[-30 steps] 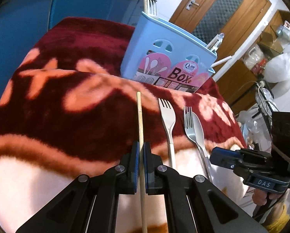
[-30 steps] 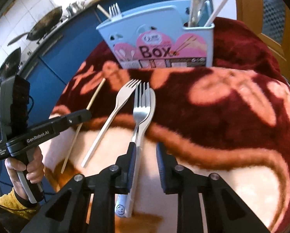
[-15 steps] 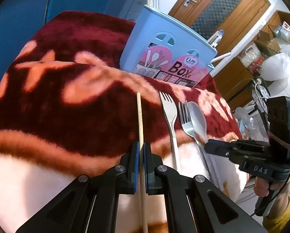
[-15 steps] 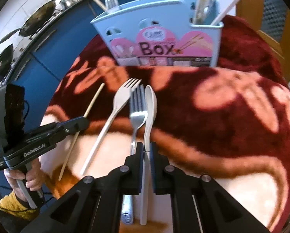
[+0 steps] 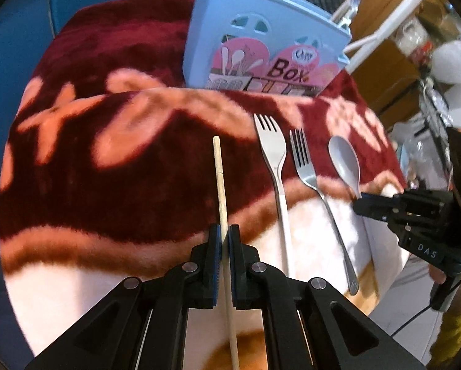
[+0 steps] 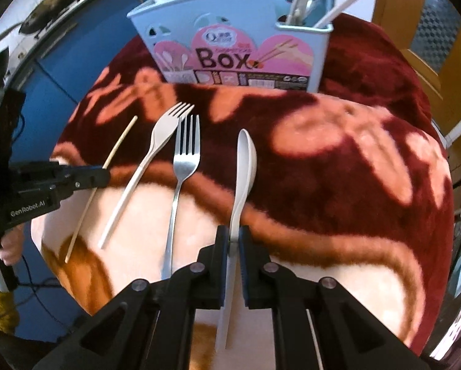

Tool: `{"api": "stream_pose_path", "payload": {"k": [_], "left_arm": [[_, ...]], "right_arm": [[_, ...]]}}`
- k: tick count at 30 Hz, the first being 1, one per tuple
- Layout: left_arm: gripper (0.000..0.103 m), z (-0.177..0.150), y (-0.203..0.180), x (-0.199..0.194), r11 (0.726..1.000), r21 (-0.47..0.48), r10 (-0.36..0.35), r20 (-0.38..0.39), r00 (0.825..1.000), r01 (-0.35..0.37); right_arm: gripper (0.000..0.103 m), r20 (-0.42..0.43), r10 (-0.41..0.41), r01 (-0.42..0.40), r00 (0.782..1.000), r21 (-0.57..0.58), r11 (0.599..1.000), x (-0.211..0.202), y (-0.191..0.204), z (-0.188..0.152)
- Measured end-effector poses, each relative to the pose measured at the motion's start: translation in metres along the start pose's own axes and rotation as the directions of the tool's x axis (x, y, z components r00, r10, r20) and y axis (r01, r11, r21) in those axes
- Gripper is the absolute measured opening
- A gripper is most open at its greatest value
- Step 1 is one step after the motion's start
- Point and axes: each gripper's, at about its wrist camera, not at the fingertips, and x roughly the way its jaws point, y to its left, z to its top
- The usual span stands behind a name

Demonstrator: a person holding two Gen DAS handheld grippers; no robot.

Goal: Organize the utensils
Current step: 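Lift the chopstick and white spoon over the blue holder and open both tools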

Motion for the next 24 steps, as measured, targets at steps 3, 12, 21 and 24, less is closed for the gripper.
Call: {"api": "stream_pose_path", "payload": {"k": [3, 12, 21, 24], "left_arm": [[0.005, 0.006, -0.002, 0.003, 1.0, 0.016, 0.014, -0.042, 0.999, -0.013], [0.006, 0.016, -0.004, 0.009, 0.997, 0.063, 0.039, -0.107, 0.993, -0.032], [0.004, -0.001, -0.003, 0.001, 1.0, 0.028, 0.011, 0.036, 0.999, -0.012], [0.004, -0.011, -0.003, -0.009, 1.0, 0.013, -0.012, 0.123, 0.992, 0.011]], "right_arm": [[0.01, -0.029, -0.009, 0.008, 1.0, -0.032, 0.999, 0.006, 0.002, 0.006], [0.01, -0.02, -0.013, 0.012, 1.0, -0.075, 0.997, 0.01, 0.006, 0.009], [0.007, 0.145, 0.049, -0.05, 0.988, 0.007, 0.999, -0.004, -0.006, -0.014], [0.007, 0.215, 0.073, -0.08, 0.974, 0.023, 0.997, -0.014, -0.011, -0.025]]}}
